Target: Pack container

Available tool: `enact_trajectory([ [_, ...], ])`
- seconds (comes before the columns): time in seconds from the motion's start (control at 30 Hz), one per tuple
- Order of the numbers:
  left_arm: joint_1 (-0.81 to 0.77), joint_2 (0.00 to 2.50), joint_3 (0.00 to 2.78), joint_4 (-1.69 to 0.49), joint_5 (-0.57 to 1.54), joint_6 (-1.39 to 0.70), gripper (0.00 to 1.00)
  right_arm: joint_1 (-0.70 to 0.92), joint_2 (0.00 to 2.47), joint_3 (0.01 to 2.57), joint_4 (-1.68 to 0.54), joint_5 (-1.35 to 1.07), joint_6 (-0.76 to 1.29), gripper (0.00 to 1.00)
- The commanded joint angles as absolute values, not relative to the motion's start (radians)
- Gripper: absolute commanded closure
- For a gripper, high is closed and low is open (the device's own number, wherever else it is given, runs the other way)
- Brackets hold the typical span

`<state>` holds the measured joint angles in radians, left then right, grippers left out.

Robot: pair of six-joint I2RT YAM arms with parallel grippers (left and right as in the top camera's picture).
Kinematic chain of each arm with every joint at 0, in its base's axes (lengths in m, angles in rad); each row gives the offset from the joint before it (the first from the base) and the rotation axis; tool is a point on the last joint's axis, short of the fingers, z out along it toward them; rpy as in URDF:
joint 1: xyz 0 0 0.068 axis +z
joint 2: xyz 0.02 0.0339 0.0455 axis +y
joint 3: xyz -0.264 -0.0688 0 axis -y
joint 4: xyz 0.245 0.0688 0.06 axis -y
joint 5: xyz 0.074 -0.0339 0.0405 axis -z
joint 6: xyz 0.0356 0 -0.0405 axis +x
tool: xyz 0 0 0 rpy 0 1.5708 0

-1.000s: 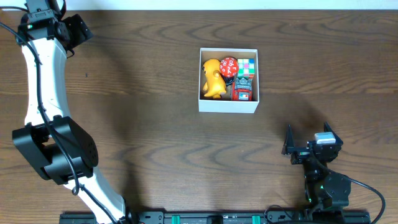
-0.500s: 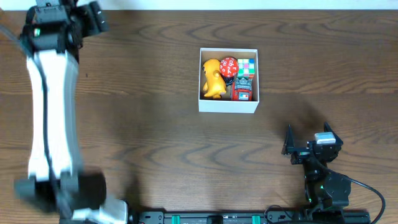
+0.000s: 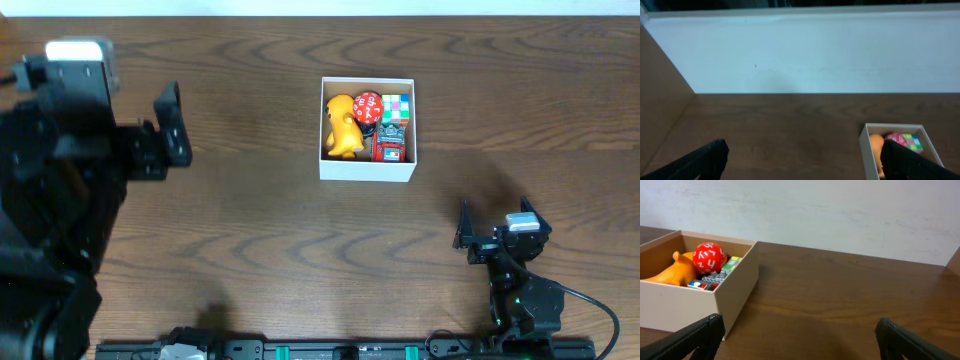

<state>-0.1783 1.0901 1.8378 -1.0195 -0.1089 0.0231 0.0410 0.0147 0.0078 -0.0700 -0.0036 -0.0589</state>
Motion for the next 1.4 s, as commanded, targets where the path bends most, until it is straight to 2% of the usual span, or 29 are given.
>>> enact_trajectory([
  [0.0,-0.182,1.015,1.722,-0.974,-0.117,0.033,0.02,0.031,0.006,0.006,-0.074,0.003,-0.050,0.01],
  [0.23,-0.180,0.783,1.280,-0.622,-0.117,0.033,0.02,0.031,0.006,0.006,-0.074,0.003,-0.050,0.01],
  [0.53,-0.180,0.536,0.644,-0.031,-0.117,0.033,0.02,0.031,0.006,0.006,-0.073,0.003,-0.050,0.01],
  [0.67,-0.166,0.444,0.452,0.132,-0.097,0.025,0.02,0.031,0.006,0.006,-0.073,0.003,-0.049,0.01],
  [0.87,-0.107,0.294,0.297,0.202,0.014,0.025,0.02,0.031,0.006,0.006,-0.074,0.003,-0.049,0.01],
  [1.37,-0.104,0.095,0.134,0.190,0.017,0.025,0.02,0.031,0.006,0.006,-0.073,0.003,-0.049,0.01],
])
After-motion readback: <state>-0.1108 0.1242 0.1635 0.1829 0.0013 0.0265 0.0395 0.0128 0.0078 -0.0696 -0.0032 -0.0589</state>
